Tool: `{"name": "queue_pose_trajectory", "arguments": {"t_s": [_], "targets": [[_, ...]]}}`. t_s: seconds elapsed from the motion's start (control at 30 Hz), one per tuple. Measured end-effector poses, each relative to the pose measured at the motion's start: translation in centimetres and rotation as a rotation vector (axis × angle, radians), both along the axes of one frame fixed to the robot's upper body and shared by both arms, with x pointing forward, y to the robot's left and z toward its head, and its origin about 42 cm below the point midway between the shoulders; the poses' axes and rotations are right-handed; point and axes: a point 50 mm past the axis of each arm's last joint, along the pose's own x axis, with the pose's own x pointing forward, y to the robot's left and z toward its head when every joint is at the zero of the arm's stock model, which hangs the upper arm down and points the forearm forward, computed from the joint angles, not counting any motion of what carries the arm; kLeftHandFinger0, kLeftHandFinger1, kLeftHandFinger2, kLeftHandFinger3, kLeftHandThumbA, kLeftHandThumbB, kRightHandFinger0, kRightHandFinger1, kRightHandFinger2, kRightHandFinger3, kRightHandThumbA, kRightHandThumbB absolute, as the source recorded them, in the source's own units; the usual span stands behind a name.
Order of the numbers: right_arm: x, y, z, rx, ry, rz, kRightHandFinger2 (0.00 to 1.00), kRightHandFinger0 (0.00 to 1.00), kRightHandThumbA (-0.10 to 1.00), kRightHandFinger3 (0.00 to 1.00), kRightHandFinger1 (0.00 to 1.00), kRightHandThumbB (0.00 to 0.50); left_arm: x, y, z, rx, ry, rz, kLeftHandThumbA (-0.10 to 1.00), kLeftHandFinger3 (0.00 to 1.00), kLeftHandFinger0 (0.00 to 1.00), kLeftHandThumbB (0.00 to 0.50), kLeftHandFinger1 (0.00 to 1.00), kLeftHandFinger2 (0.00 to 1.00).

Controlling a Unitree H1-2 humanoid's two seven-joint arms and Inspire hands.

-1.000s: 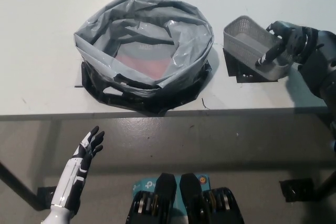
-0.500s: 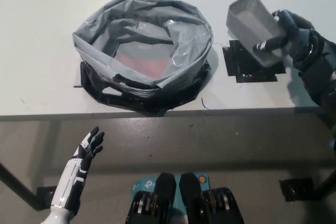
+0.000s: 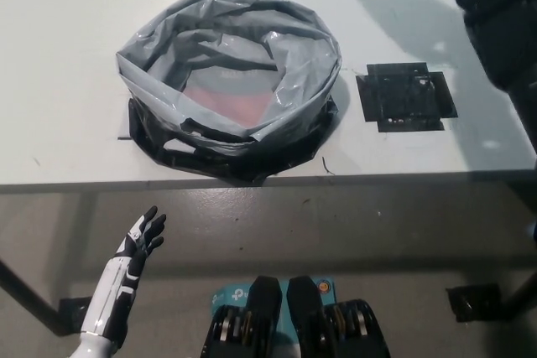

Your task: Use the right hand to pick up a small rectangular container and put it into a plastic bag and lift the bag

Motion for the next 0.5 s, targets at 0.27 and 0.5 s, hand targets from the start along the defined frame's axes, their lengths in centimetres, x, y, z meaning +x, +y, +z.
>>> {"name": "queue_pose_trajectory", "arguments": {"t_s": [0.27,0.5], "targets": [[-3.5,6.7,2.5,-0.076,-0.126,0.211,0.48,0.0,-0.1,0.67,0.1,0.253,-0.2,0.0,-0.2,0.001,0.006,0.002,1.0,1.0,1.0,0.265,1.0,1.0],[-5.6,12.1,0.2,-0.197,-0.115,0.341,0.61,0.0,-0.1,0.6,0.18,0.208,-0.2,0.0,-0.2,0.001,0.006,0.002,1.0,1.0,1.0,0.254,1.0,1.0]]}}
